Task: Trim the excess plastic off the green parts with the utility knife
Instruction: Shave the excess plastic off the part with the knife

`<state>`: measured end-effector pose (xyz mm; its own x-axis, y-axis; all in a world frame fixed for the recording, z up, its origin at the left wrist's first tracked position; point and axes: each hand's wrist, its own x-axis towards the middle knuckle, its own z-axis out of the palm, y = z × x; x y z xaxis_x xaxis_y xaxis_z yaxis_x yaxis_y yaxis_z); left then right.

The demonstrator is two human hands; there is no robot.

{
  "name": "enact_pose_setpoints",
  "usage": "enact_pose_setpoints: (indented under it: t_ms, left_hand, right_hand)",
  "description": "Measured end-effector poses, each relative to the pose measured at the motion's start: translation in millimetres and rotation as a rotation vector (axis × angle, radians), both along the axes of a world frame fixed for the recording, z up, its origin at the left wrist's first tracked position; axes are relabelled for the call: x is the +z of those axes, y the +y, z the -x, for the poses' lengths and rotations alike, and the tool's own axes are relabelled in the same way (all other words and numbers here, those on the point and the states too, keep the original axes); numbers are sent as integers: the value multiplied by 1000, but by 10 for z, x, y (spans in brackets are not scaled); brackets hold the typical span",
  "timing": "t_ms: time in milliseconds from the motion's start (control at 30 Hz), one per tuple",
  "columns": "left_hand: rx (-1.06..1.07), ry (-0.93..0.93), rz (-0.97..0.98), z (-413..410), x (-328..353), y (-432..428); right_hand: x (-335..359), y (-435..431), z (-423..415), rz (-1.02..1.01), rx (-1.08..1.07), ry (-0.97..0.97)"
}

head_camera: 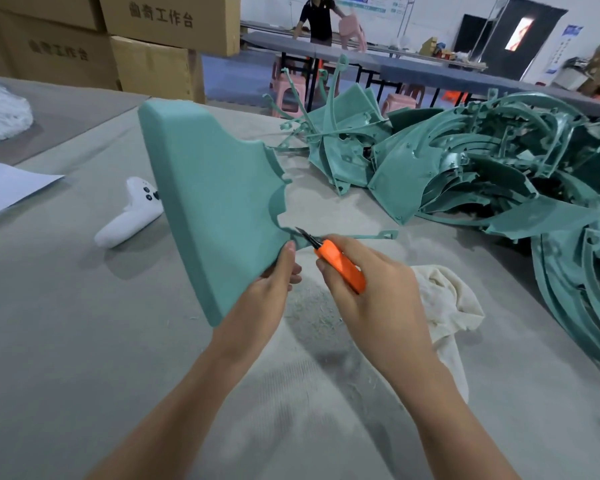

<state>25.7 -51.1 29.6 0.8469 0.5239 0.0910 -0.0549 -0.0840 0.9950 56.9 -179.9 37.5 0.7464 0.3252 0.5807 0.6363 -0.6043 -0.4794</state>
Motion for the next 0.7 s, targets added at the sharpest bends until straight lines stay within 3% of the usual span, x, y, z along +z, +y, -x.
enact_pose_setpoints:
  t_ms: [233, 700]
  left_hand:
    - [58, -48, -16, -60, -19, -3]
    - [29, -14, 21, -23, 11, 10]
  right_hand:
    - [-16, 49, 32, -45, -32, -119]
    - [-36, 77, 68, -31, -39, -127]
